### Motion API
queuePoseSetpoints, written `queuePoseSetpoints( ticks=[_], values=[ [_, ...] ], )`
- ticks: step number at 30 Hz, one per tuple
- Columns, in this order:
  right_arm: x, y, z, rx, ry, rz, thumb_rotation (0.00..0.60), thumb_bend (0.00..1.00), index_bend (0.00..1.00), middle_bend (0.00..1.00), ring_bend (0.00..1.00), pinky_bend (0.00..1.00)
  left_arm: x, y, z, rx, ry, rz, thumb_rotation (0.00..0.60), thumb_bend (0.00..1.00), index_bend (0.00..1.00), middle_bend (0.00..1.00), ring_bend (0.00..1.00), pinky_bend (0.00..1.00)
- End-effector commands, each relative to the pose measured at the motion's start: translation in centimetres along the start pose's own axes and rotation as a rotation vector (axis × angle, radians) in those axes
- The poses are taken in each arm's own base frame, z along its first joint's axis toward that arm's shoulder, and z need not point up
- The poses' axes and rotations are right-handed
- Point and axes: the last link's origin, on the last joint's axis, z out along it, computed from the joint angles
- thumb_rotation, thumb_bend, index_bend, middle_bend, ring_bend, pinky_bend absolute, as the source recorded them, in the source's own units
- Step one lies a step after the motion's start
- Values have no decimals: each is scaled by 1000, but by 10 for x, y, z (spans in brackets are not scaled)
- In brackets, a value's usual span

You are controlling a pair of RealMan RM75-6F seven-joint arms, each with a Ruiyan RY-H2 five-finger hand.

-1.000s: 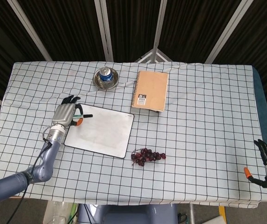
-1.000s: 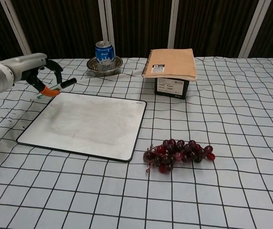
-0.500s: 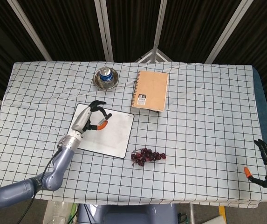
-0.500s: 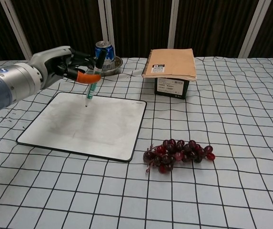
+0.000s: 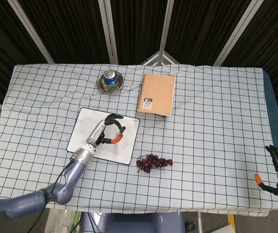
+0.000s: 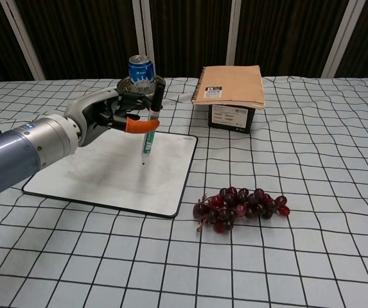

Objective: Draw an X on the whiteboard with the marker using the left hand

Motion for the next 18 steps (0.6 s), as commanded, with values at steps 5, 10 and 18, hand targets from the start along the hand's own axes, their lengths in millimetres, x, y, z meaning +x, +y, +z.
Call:
queuePoseSetpoints(
  ticks=[5, 10, 18],
  values=[
    [0, 0, 0, 1, -2, 1, 600, 352, 0, 0, 0, 0, 2, -3, 1, 1, -5, 10, 600, 546, 712, 187, 0, 0],
    [-1, 0, 0, -1, -4, 3, 600, 352, 0, 0, 0, 0, 3, -6, 3, 12, -4, 8, 600, 547, 714, 188, 0, 0],
    [-1, 0, 0, -1, -6, 1, 600, 352, 0, 0, 0, 0, 5, -9, 8, 22, -4, 25, 600, 547, 718, 191, 0, 0]
  ],
)
